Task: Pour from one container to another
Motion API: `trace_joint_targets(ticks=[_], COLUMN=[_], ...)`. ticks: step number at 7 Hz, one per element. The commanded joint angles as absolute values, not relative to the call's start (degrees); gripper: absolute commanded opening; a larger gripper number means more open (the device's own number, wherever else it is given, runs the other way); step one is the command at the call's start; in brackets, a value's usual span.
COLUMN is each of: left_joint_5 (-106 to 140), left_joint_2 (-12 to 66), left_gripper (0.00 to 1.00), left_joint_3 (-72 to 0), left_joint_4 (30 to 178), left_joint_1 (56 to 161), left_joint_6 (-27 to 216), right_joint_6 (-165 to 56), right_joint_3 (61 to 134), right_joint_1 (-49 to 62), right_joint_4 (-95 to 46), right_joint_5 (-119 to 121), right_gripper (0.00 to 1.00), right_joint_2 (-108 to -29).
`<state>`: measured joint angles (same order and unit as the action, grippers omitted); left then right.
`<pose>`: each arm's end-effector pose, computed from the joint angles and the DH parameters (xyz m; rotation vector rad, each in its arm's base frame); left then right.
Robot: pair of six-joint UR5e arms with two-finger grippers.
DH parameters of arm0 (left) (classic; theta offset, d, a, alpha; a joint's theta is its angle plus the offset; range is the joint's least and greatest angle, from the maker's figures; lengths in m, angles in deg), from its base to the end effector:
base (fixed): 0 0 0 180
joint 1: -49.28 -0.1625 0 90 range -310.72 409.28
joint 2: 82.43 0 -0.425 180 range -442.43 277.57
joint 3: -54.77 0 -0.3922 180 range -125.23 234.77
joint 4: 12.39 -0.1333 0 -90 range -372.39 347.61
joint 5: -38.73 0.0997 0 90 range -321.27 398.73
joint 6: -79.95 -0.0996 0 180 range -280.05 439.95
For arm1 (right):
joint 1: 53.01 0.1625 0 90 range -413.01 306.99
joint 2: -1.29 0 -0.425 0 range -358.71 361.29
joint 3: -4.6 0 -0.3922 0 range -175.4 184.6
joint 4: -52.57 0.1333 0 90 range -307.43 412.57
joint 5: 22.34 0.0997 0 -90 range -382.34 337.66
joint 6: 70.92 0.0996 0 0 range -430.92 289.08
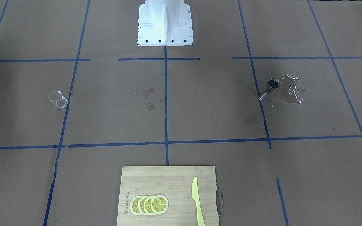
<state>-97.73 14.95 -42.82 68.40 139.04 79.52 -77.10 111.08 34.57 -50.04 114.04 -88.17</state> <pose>-0.0588 -0.5398 0.5409 0.0963 0.8101 0.0518 0.0407 -0.4859 0.5335 0.0994 -0.8073 -0.1729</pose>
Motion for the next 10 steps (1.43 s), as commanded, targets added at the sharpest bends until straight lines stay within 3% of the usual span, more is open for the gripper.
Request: trace_joint_targets(ticks=[1, 10], left_joint_5=[-97.5, -93.6], left_joint_2=[12.9, 11.3], left_gripper=[1.0, 1.0], left_joint_3=[-43.9, -42.5], left_joint_4=[71.5, 76.8], left_joint_1=[138.7, 137.7], left_joint_6=[79.1, 79.2], right_joint_6=[-77.4, -71.5], right_joint_3=[108.4, 107.5], right_joint_1=[34.6, 32.7], right_joint_4=[-44.6, -41.2], right_joint_5=[114.2, 114.8], right_gripper=[1.0, 1.0], right_joint_2=[-90.5, -89.4])
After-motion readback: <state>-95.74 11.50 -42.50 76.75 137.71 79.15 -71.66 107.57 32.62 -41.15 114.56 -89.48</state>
